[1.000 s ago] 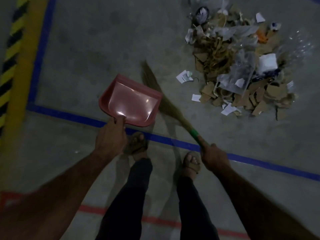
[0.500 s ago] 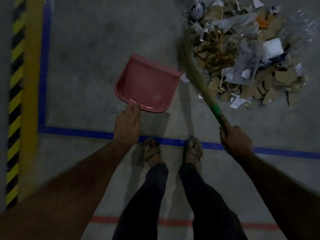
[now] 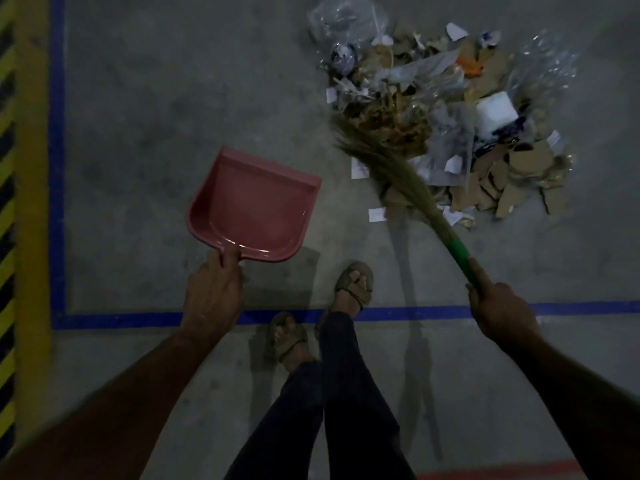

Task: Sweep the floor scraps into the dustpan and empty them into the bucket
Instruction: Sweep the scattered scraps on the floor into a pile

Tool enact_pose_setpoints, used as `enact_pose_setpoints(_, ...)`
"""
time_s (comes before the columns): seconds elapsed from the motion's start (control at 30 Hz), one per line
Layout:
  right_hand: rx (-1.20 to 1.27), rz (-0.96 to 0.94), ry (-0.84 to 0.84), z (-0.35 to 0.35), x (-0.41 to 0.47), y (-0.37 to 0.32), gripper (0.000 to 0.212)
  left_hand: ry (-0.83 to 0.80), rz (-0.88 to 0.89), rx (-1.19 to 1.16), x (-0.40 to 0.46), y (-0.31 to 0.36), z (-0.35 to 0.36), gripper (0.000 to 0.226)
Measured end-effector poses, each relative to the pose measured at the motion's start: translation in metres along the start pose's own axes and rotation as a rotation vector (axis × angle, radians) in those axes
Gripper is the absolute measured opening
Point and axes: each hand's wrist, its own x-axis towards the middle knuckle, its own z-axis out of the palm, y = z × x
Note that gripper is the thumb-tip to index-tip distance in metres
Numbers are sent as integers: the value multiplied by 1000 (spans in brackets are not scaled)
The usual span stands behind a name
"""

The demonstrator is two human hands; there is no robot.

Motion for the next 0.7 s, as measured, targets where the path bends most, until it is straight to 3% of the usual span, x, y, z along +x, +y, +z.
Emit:
enact_pose_setpoints(0.27, 110, -120, -44, 2, -23, 24, 63, 12, -14, 13, 37, 45, -30, 35)
enact_pose_setpoints(0.43, -32, -224, -180, 7, 0, 63, 61, 13, 38, 52, 72, 71, -48, 33)
enact_pose_setpoints(0.5, -108, -187, -209, 3, 13, 82, 58, 21, 87, 66, 86, 83, -53, 36)
enact_pose_setpoints(0.7, -94, -18, -82, -20, 70, 97, 49, -4, 177, 69, 121, 121, -44, 31)
